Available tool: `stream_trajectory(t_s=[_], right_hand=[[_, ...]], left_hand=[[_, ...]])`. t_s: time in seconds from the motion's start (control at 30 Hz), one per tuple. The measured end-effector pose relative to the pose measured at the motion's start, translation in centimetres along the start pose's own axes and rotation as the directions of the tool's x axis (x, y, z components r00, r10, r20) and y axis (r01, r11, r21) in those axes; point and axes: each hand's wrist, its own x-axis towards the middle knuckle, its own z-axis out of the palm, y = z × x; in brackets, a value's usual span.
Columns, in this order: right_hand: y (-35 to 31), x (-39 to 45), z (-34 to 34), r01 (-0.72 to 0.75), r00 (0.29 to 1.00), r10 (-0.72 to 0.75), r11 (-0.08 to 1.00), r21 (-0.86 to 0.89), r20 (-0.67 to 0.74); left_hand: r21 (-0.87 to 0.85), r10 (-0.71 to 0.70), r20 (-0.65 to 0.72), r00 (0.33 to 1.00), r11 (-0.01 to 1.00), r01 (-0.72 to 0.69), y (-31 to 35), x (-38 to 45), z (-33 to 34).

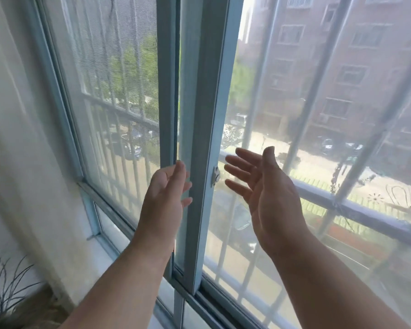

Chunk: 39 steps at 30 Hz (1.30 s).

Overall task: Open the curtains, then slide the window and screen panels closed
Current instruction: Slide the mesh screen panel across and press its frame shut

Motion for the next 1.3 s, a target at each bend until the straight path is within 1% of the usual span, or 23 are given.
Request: stream_trajectory(t_s=[0.03, 0.07, 0.1, 0.13, 0.17, 0.2, 0.23, 0.27, 0.3, 0.33, 0.37, 0.4, 0.43, 0.5, 0.53, 0.6, 0.63, 0.67, 0.77, 0.83, 0.93, 1.17, 1.3], right_hand=[[-0.1, 0.6, 0.5, 0.044, 0.999, -0.044, 0.997, -0.059, 0.007], [-0.2, 1.3, 1.2, 0.111, 0.994, -0.111, 0.979, -0.171, 0.014], [-0.5, 2.0, 1.8, 0.201, 0.979, -0.200, 0.925, -0.324, 0.035], [-1.0, 2.8, 2.2, 0.302, 0.951, -0.296, 0.819, -0.488, 0.091], [-1.7, 3.6, 2.5, 0.401, 0.908, -0.380, 0.659, -0.637, 0.179], [-2.3, 4.4, 2.7, 0.495, 0.846, -0.445, 0.455, -0.740, 0.293], [-3.0, 5.4, 3.0, 0.576, 0.768, -0.476, 0.225, -0.786, 0.427], [-3.8, 6.1, 3.3, 0.628, 0.686, -0.471, -0.003, -0.778, 0.554], [-4.5, 6.8, 3.6, 0.646, 0.608, -0.442, -0.207, -0.735, 0.659], [-5.2, 7.5, 4.0, 0.645, 0.538, -0.399, -0.372, -0.667, 0.743], [-5.7, 8.2, 4.4, 0.639, 0.476, -0.348, -0.494, -0.590, 0.807], [-6.2, 8.7, 4.9, 0.640, 0.428, -0.291, -0.571, -0.514, 0.856], [-6.5, 9.2, 5.3, 0.651, 0.394, -0.221, -0.619, -0.441, 0.892], [-7.0, 10.0, 5.9, 0.668, 0.365, -0.047, -0.682, -0.297, 0.930], [-7.2, 10.5, 6.1, 0.675, 0.373, 0.043, -0.698, -0.239, 0.927], [-7.3, 11.2, 6.1, 0.697, 0.409, 0.182, -0.695, -0.177, 0.894], [-7.2, 11.5, 6.0, 0.714, 0.420, 0.225, -0.680, -0.167, 0.879], [-6.9, 11.7, 6.0, 0.731, 0.413, 0.239, -0.663, -0.163, 0.879], [-6.2, 12.0, 5.7, 0.753, 0.395, 0.161, -0.621, -0.218, 0.905], [-6.0, 12.2, 5.8, 0.762, 0.390, 0.136, -0.604, -0.236, 0.911], [-5.9, 12.3, 5.6, 0.755, 0.395, 0.160, -0.617, -0.220, 0.905], [-5.8, 11.3, 5.6, 0.734, 0.456, 0.154, -0.622, -0.272, 0.877], [-5.9, 11.2, 5.6, 0.732, 0.446, 0.152, -0.630, -0.261, 0.882]], left_hand=[[-0.002, 0.018, 0.010, 1.000, 1.000, -0.018, -0.2, 1.0, 0.0], [0.003, 0.030, 0.015, 0.999, 1.000, -0.030, -0.6, 2.0, -0.2], [0.017, 0.034, 0.024, 0.999, 0.999, -0.035, -1.1, 3.0, -0.4], [0.046, 0.038, 0.027, 0.999, 0.998, -0.039, -1.6, 3.7, -0.6], [0.088, 0.045, 0.028, 0.999, 0.995, -0.048, -2.2, 4.4, -0.7], [0.135, 0.054, 0.028, 0.998, 0.989, -0.058, -3.0, 4.9, -0.6], [0.168, 0.066, 0.019, 0.998, 0.983, -0.068, -3.7, 5.4, -0.5], [0.191, 0.084, -0.002, 0.996, 0.978, -0.082, -4.3, 5.6, -0.3], [0.203, 0.110, -0.029, 0.994, 0.974, -0.102, -4.9, 5.9, 0.1], [0.215, 0.147, -0.054, 0.988, 0.968, -0.133, -5.5, 6.1, 0.5], [0.229, 0.195, -0.075, 0.978, 0.958, -0.174, -5.9, 6.1, 1.0], [0.243, 0.241, -0.084, 0.967, 0.946, -0.215, -6.2, 6.0, 1.4], [0.256, 0.274, -0.085, 0.958, 0.935, -0.245, -6.5, 5.9, 1.8], [0.278, 0.331, -0.076, 0.940, 0.913, -0.299, -6.9, 5.7, 2.4], [0.287, 0.366, -0.072, 0.928, 0.899, -0.332, -7.2, 5.8, 2.6], [0.304, 0.429, -0.074, 0.900, 0.870, -0.389, -7.9, 5.9, 2.9], [0.311, 0.443, -0.076, 0.893, 0.862, -0.401, -8.3, 6.0, 3.1], [0.322, 0.452, -0.080, 0.888, 0.855, -0.407, -8.6, 6.1, 3.2], [0.363, 0.466, -0.083, 0.881, 0.838, -0.408, -9.3, 6.2, 3.4], [0.371, 0.460, -0.089, 0.883, 0.838, -0.399, -9.2, 6.3, 3.4], [0.368, 0.430, -0.108, 0.896, 0.855, -0.365, -8.7, 6.5, 3.6], [0.386, 0.408, -0.103, 0.907, 0.857, -0.342, -8.5, 6.7, 3.4], [0.373, 0.385, -0.096, 0.918, 0.869, -0.325, -8.3, 6.6, 3.2]])
